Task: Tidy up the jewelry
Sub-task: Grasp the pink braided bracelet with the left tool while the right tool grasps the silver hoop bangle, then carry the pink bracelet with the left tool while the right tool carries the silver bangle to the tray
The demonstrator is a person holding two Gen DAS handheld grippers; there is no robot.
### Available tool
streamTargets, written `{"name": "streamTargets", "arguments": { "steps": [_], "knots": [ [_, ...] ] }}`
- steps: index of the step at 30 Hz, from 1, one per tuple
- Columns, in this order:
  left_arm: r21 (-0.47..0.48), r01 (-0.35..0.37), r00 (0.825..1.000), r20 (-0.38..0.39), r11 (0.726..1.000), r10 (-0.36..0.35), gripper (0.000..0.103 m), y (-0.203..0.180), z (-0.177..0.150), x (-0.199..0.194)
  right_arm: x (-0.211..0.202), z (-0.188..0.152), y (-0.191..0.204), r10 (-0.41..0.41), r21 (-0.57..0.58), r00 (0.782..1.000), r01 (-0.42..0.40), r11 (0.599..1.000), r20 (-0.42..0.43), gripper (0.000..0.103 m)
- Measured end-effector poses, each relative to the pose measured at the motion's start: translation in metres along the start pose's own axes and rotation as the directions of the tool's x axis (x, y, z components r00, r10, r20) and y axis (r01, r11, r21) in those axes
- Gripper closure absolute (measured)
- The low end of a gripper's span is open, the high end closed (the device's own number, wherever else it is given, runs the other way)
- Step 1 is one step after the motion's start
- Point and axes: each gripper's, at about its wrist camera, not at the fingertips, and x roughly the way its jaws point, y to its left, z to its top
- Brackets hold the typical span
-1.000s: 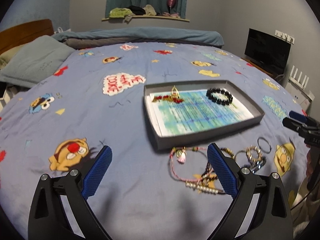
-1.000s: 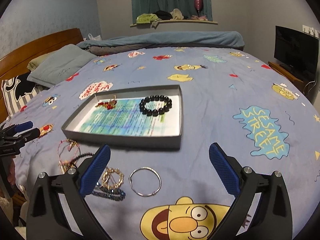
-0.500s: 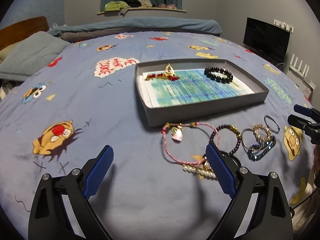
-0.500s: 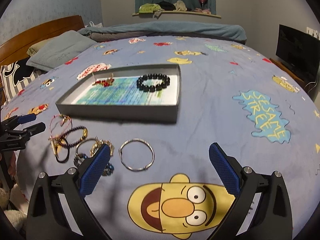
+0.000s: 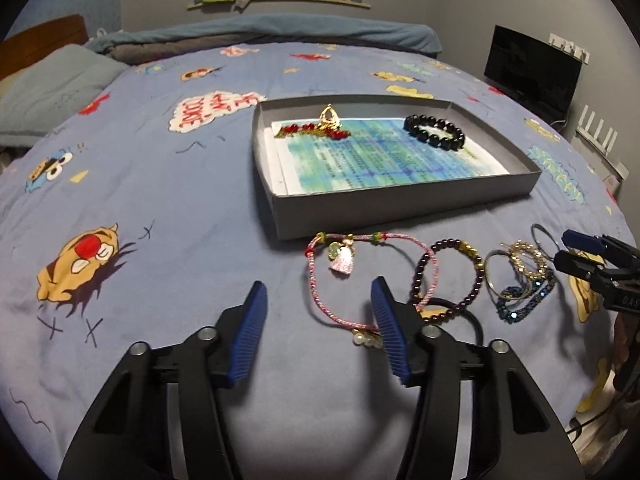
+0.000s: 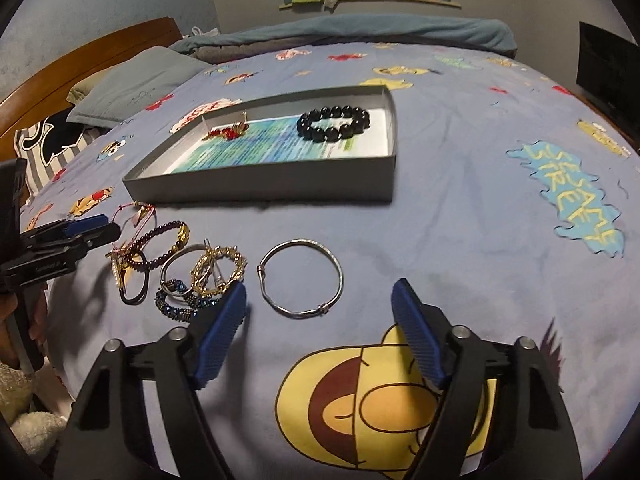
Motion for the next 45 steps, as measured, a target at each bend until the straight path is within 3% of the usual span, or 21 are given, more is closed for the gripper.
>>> {"name": "streamTargets", "arguments": {
  "steps": [9, 17, 28, 37, 45],
  "knots": [
    [-0.012, 0.016, 0.999, -0.028, 1.000, -0.016, 0.090, 0.005, 0.001, 0.009, 0.007, 0.002, 0.003, 0.004, -0.018, 1.000, -0.004, 1.000, -0.008, 0.039],
    [0.001, 0.020, 0.999, -0.025, 1.000, -0.020, 0.100, 0.004, 0.001, 0.010, 0.012, 0.005, 0.007, -0.008, -0.051, 1.000, 0.009, 0.999, 0.011, 0.056],
    [0.049, 0.060, 0.993, 0.102, 0.997, -0.065, 0.100, -0.007, 0.016, -0.033, -0.006, 0.011, 0.007, -0.017, -0.041, 0.997, 0.020, 0.999, 0.077, 0.056],
    [0.063, 0.051, 0.977, 0.206, 0.997, -0.063, 0.100, -0.005, 0.045, -0.073, -0.020, 0.029, 0.014, -0.032, -0.077, 0.991, 0.042, 0.996, 0.129, 0.056],
    [0.068, 0.038, 0.966, 0.252, 0.997, -0.055, 0.100, -0.004, 0.073, -0.085, -0.023, 0.053, 0.019, -0.031, -0.089, 0.986, 0.047, 0.995, 0.167, 0.056]
  ]
}}
